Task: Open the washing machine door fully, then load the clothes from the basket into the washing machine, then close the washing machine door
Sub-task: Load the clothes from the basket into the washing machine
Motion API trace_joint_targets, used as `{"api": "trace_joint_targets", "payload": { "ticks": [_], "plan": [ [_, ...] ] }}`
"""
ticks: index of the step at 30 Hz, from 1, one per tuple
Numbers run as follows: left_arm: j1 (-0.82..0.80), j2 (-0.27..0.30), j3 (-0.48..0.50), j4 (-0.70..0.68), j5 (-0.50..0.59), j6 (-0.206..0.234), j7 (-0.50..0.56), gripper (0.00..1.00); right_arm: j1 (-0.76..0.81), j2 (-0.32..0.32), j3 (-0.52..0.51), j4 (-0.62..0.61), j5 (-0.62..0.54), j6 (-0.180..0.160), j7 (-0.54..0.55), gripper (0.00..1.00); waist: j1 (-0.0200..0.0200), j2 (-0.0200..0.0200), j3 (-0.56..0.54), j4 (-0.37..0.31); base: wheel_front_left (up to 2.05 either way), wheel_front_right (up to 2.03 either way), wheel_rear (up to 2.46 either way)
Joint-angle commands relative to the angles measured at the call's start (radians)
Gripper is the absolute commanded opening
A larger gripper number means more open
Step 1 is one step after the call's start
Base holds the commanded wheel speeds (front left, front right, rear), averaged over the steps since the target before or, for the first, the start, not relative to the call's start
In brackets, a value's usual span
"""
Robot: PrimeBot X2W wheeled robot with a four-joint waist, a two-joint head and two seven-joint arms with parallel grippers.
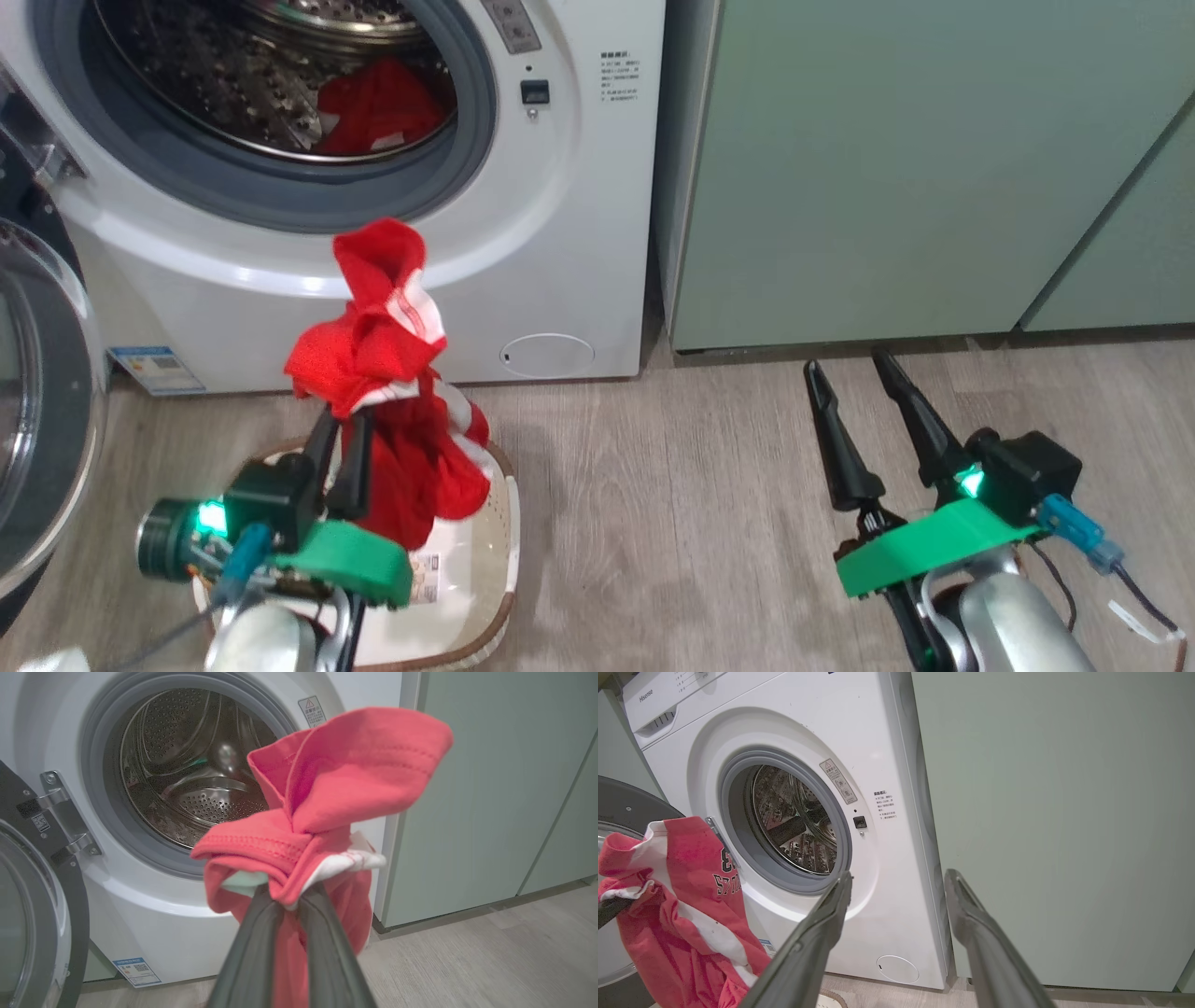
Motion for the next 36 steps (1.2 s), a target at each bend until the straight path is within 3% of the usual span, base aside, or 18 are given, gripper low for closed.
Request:
{"api": "trace_joint_targets", "payload": {
  "ticks": [1, 9, 26, 36],
  "plan": [
    [-0.032, 0.003, 0.04, -0.041, -0.003, -0.002, -0.013, 0.0, -0.017, 0.0, 0.018, -0.029, 0.005, 0.0, -0.006, 1.0, 0.0001, -0.0001, -0.005, -0.001, 0.0, 0.0, 0.0],
    [0.041, -0.042, 0.067, -0.087, 0.004, -0.05, -0.013, 0.0, -0.001, 0.0, 0.005, -0.031, 0.007, 0.0, -0.006, 1.0, 0.0001, -0.0001, -0.022, 0.004, 0.0, 0.0, 0.0],
    [0.029, -0.061, 0.107, -0.108, 0.017, -0.076, -0.013, 0.0, -0.009, 0.012, 0.006, -0.033, 0.01, 0.0, -0.006, 1.0, 0.0001, -0.0001, -0.001, 0.004, 0.0, 0.0, 0.0],
    [-0.098, -0.06, 0.152, -0.123, 0.023, -0.103, -0.013, 0.0, -0.059, 0.007, 0.008, -0.066, -0.001, 0.0, -0.006, 1.0, 0.0001, -0.0001, 0.171, -0.014, 0.0, 0.0, 0.0]
  ]
}}
